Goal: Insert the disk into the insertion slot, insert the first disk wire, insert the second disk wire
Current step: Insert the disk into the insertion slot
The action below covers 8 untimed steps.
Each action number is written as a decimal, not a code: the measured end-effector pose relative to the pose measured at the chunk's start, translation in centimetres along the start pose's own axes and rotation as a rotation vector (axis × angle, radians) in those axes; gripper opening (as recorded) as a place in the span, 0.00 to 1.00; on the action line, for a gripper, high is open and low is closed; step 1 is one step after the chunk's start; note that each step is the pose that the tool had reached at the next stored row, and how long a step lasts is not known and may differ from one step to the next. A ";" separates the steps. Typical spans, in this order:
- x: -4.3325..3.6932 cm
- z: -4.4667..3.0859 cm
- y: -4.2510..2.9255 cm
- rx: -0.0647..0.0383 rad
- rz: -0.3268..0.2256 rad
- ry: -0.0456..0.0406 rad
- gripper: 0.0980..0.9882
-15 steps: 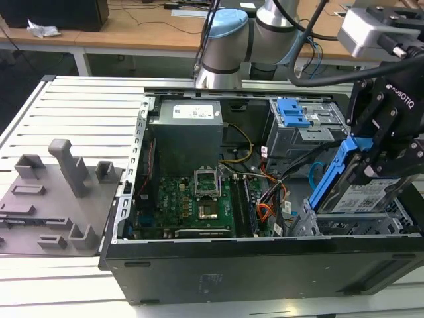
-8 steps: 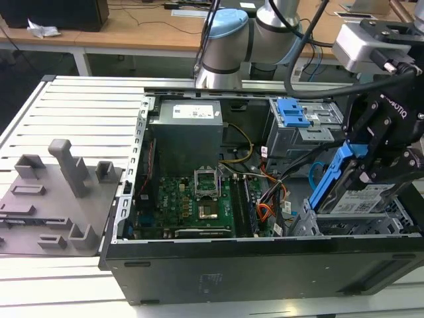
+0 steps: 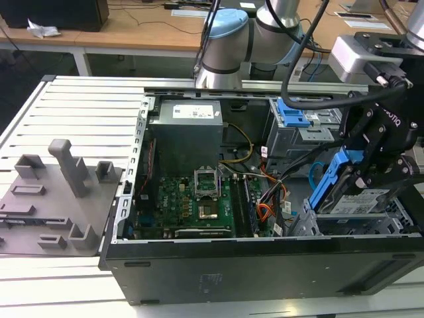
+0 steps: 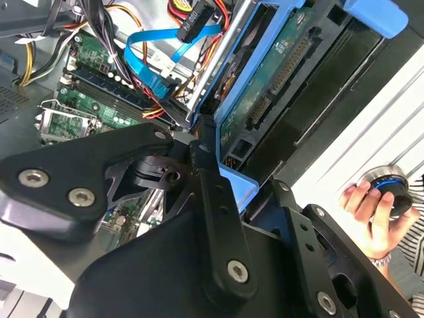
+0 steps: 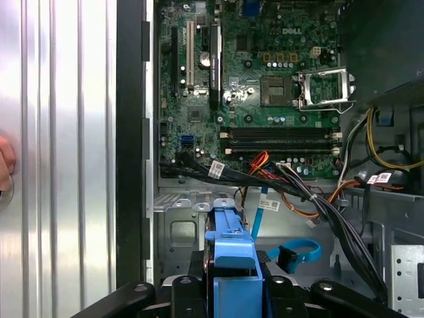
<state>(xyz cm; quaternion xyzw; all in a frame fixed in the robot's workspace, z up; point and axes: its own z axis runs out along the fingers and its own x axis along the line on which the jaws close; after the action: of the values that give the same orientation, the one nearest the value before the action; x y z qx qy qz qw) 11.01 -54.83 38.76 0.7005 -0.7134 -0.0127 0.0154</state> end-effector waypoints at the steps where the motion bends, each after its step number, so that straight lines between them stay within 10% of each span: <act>1: 0.00 0.03 0.00 0.000 0.000 0.0002 0.30; 8: 0.00 0.06 0.00 0.000 0.000 -0.0001 0.30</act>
<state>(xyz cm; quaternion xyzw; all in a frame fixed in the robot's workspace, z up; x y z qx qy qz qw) 11.01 -54.83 38.70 0.7005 -0.7134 -0.0127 0.0153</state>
